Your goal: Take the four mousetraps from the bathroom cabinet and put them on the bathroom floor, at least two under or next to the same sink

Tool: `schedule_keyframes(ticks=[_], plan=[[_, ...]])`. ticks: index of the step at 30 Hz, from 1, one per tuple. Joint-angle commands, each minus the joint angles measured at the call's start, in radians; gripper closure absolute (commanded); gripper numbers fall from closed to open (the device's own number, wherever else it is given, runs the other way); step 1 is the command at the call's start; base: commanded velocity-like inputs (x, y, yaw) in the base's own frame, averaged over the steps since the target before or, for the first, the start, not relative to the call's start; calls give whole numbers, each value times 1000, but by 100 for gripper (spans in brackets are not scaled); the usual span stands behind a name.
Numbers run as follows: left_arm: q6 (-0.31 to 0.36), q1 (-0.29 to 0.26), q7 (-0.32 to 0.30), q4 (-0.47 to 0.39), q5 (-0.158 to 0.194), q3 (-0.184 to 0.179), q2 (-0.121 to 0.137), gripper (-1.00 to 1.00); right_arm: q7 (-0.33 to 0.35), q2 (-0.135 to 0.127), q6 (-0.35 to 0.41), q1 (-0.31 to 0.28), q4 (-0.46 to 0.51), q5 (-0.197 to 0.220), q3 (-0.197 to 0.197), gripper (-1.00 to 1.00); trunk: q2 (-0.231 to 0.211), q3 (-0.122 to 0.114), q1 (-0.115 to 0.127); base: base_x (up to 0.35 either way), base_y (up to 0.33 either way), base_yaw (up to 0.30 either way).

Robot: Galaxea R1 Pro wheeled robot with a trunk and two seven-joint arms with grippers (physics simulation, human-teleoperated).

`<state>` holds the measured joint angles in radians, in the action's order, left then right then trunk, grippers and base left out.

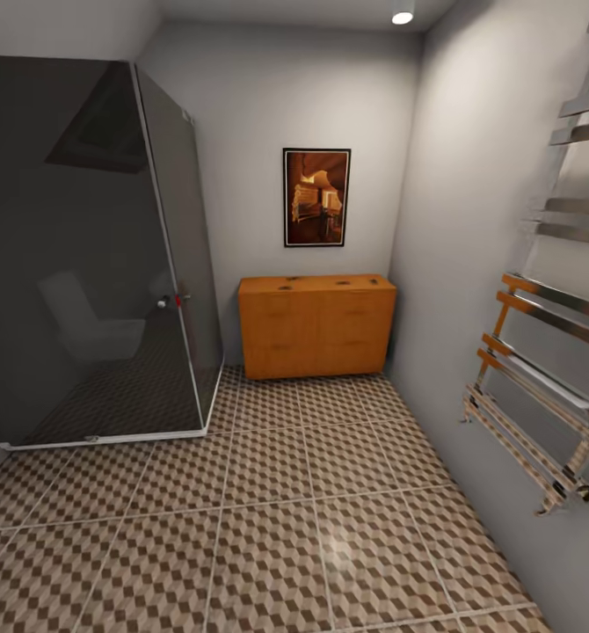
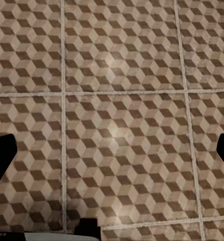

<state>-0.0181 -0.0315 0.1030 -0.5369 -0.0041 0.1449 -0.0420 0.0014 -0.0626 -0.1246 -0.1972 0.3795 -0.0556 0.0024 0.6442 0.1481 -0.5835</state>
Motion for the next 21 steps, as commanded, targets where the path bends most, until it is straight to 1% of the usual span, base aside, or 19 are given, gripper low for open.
schedule_keyframes(ticks=[1,21], plan=[[-2,-1,0,0,0,4,-1,-100,0,0,-3,-1,-1,-6,0,-100,-6,-2,3,323,0,0],[-2,-1,0,0,-1,4,-1,-100,0,0,-3,-1,-1,-6,-2,-100,-146,-64,80,325,0,0]])
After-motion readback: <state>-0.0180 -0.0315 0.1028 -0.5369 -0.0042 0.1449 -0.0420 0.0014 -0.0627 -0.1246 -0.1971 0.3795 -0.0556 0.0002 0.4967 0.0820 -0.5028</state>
